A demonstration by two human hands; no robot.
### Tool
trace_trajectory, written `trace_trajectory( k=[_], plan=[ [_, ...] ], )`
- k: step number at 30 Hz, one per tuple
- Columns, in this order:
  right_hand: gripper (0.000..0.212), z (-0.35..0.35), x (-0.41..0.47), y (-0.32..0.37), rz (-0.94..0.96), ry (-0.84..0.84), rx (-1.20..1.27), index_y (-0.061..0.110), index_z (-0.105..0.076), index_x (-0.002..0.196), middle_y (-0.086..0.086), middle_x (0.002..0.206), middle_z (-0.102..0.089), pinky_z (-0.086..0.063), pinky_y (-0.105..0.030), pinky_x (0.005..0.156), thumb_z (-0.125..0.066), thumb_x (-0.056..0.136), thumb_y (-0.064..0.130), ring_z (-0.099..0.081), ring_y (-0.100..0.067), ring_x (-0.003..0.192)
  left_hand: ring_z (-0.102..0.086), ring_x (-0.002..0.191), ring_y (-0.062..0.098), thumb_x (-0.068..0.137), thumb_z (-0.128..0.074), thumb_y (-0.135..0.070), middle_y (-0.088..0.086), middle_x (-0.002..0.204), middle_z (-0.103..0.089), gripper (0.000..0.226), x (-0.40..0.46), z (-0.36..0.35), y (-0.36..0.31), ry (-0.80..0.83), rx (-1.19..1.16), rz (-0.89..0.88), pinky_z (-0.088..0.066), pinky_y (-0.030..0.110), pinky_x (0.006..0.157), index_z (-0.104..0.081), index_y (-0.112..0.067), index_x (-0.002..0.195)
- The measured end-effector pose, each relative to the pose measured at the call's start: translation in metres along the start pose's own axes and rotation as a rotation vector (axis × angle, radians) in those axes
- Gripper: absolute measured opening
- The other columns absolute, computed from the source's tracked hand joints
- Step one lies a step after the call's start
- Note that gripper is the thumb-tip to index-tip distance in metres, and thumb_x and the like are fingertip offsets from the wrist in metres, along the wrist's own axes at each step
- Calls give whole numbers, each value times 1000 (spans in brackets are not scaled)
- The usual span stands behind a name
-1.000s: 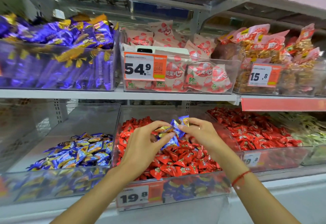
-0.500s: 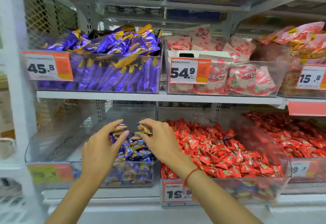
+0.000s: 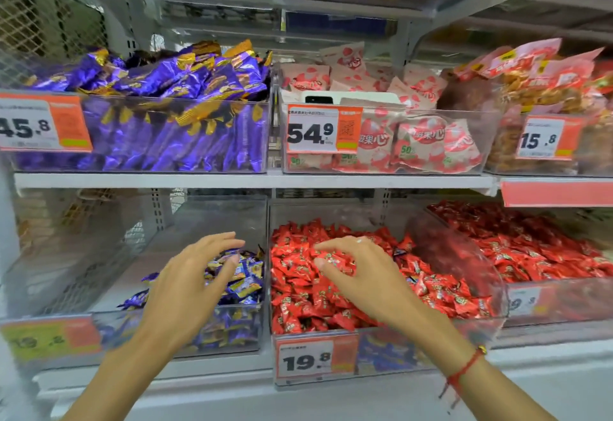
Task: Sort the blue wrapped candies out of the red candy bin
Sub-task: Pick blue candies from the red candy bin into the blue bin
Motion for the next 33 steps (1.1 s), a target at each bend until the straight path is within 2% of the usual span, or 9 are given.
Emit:
trace_trajectory(
  k=[4,9,12,15,22,24,28,31,33],
  plan=[
    [30,44,-8,-69,-268,-64,-294,32,-65,118,5,112,-68,-45,-35,91,-57,90,37,-55,-21,111,-56,96,-6,93,-60,-31,-35,107,-60,13,8,-12,-62,-44,-49,-150,-43,20,79,-66,-40,101],
    [43,69,-32,-147,-420,-225,-485,16,-58,130,-8,131,-56,-42,-44,94,-60,86,16,-47,-33,120,-51,108,-5,95,-55,-29,-29,115,-59,20,38,-72,-116,196,-11,-239,-44,28,90,-63,-41,108],
    [54,54,-44,-166,-373,-185,-509,9,-65,119,-15,129,-58,-55,-45,68,-72,66,-4,-57,-41,105,-56,113,6,95,-52,-26,-22,120,-61,24,66,-129,-133,357,7,-237,-46,33,93,-63,-40,111],
    [60,49,-47,-170,-352,-207,-528,12,-71,106,-14,121,-63,-54,-36,46,-77,51,-11,-62,-38,94,-57,115,15,98,-50,-25,-9,121,-64,26,92,-184,-142,502,71,-219,-45,33,92,-64,-34,118],
    [54,49,-47,-171,-349,-267,-516,15,-71,105,-12,127,-59,-55,-38,49,-74,57,-8,-59,-36,98,-52,124,28,99,-47,-25,8,138,-55,37,117,-285,-133,859,314,-186,-42,35,102,-56,-18,134],
    [51,49,-47,-171,-369,-249,-506,15,-70,108,-12,131,-56,-56,-40,54,-73,62,-6,-57,-36,101,-54,122,27,97,-52,-29,7,136,-57,39,120,-293,-130,865,373,-171,-44,35,102,-55,-19,135],
    [48,49,-49,-172,-388,-233,-510,15,-68,111,-11,136,-52,-55,-42,60,-69,67,-3,-54,-36,103,-61,110,22,91,-63,-35,-2,118,-67,25,125,-289,-136,755,419,-202,-49,31,92,-68,-24,113],
    [51,49,-50,-170,-390,-243,-511,16,-65,117,-10,140,-48,-55,-43,65,-67,69,-3,-52,-35,108,-61,107,18,90,-63,-26,-4,116,-67,15,122,-285,-135,808,392,-229,-48,29,88,-69,-26,105],
    [61,50,-50,-169,-393,-250,-504,19,-53,133,-4,148,-38,-53,-42,75,-61,76,-2,-44,-32,120,-59,110,19,92,-60,-23,-3,121,-64,20,119,-285,-133,860,382,-257,-47,29,91,-65,-22,111]
  ],
)
Point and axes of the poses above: each hand's wrist, its own x-axis towards the middle knuckle, its own z-axis out of the back of the hand, y = z × x, the point moved 4 cm from there along x, towards the middle knuckle
